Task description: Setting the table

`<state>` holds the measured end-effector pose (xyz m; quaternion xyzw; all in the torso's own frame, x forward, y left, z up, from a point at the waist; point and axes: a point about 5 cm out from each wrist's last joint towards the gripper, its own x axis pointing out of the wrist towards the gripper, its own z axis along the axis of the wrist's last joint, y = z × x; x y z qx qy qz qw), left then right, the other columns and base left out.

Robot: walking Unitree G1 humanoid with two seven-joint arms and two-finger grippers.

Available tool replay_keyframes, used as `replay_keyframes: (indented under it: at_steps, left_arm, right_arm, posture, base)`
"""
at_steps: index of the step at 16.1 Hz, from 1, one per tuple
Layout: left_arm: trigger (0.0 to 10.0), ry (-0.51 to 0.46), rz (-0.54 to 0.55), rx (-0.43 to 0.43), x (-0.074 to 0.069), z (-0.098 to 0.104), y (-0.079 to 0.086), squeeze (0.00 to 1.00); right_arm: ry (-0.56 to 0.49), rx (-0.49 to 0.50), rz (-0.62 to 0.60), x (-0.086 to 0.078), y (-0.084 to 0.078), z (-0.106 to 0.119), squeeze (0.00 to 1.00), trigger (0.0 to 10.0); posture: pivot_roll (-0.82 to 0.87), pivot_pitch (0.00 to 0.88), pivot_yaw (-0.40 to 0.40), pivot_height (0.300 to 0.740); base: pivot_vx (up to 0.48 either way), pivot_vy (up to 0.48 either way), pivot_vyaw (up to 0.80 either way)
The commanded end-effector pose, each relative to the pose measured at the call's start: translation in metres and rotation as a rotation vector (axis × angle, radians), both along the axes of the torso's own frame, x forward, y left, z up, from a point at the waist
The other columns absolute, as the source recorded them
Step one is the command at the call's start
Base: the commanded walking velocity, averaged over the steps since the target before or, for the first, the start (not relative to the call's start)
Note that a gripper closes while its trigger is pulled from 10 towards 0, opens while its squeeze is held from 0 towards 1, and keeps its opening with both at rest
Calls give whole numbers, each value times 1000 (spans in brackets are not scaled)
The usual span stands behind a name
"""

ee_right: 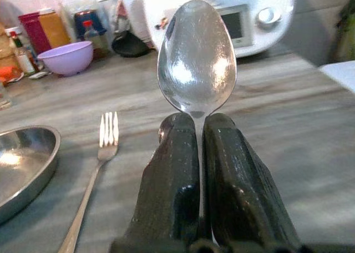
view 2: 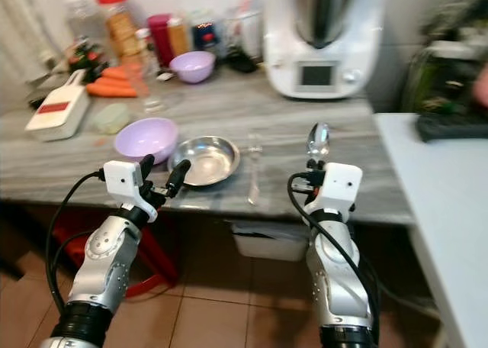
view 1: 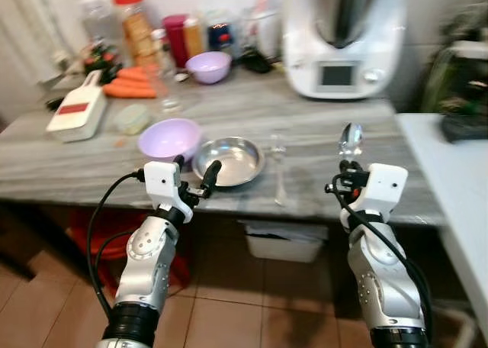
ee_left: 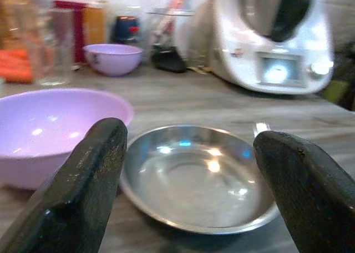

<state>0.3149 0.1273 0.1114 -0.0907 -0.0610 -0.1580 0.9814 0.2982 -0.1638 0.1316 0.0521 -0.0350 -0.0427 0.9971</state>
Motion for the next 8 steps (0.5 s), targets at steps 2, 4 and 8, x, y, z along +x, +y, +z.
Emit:
replay_keyframes:
  at_steps: [2, 4, 8]
  left_arm:
    - [10000, -3, 22, 5, -1, 0, 4, 0]
    - [10000, -6, 35, 9, -3, -1, 7, 0]
    - [10000, -4, 34, 34, -10, -4, 12, 0]
  right_arm:
    - [-17, 0, 4, -1, 0, 4, 0, 10000]
    - [-17, 2, 5, -1, 0, 4, 0, 10000]
    - [-2, -12, -33, -1, -4, 3, 0, 10000]
  posture:
    - [-96, 34, 81, 740]
    - [-96, 34, 81, 740]
    - [-95, 40, 79, 740]
  base:
    - [0, 0, 553]
    - [0, 0, 256]
    - [0, 0, 0]
